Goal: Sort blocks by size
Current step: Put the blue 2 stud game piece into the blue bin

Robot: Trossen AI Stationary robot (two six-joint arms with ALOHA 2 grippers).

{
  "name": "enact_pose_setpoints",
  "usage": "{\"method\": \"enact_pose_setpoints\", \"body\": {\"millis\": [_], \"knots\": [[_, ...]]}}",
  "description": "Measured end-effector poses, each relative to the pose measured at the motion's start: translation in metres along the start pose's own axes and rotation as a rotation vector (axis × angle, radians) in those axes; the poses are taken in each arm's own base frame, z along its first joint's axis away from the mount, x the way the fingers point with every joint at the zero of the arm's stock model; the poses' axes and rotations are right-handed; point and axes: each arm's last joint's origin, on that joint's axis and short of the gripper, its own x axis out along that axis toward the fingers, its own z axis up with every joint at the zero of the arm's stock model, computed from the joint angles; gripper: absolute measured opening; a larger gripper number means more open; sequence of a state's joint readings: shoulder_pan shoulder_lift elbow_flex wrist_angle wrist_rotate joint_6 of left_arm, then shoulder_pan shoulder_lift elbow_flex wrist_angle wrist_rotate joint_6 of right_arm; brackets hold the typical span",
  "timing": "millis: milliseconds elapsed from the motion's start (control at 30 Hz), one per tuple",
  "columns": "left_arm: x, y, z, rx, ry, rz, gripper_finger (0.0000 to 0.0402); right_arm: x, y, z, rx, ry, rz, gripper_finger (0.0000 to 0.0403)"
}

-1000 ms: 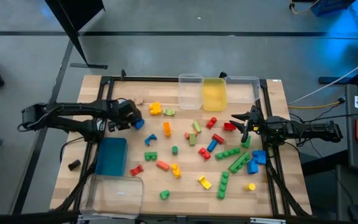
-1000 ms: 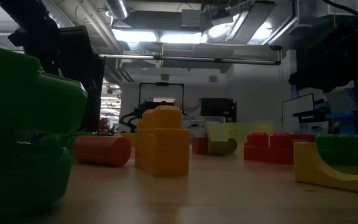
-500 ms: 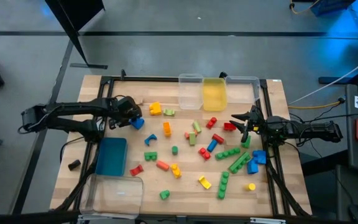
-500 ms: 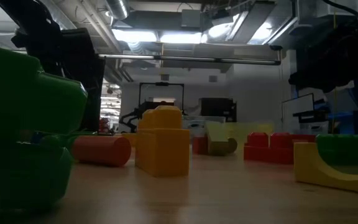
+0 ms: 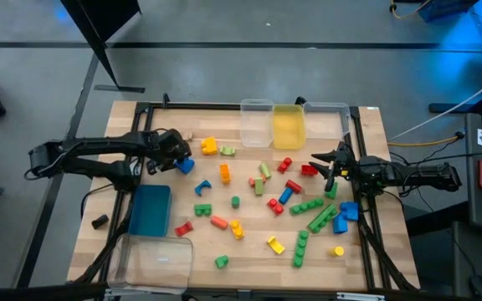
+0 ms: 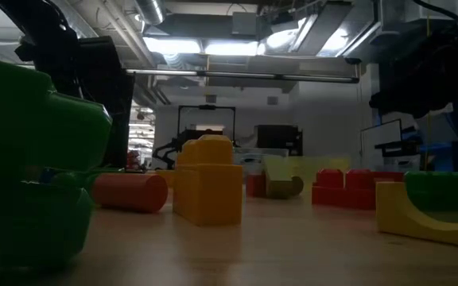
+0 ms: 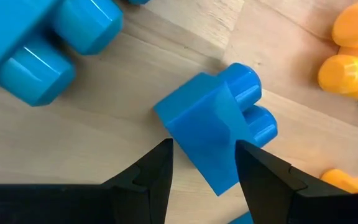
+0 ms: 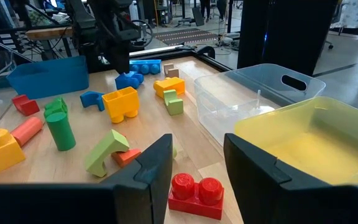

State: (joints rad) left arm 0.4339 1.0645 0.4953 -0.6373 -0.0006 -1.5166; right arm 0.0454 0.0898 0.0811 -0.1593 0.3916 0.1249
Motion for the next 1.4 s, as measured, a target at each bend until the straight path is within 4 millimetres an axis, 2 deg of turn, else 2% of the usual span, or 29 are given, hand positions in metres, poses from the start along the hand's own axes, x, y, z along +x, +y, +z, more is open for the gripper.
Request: {"method": "enact_pose_setpoints", "body": {"millis": [233,467,800,1100,1400], "knots": [[0.005,-0.001,0.0,-0.028,0.001,0.021,0.0156,0.0,0.0,0.0,0.0,0.0,0.0,0.0147],[0.012,-0.01,0.002,-0.018,-0.029,-0.028,0.0156,0.0,0.0,0.0,-0.001,0.0,0.0,0.0147],[0.012,-0.014,0.004,0.076,-0.108,-0.062,0.0156,0.0,0.0,0.0,-0.001,0.001,0.0,0.0147],[0.013,-0.015,0.007,0.092,-0.153,-0.054,0.0156,0.0,0.0,0.0,-0.002,0.001,0.0,0.0147],[0.027,-0.027,0.008,0.122,-0.167,-0.105,0.0156,0.0,0.0,0.0,-0.003,0.001,0.0,0.0147]]}}
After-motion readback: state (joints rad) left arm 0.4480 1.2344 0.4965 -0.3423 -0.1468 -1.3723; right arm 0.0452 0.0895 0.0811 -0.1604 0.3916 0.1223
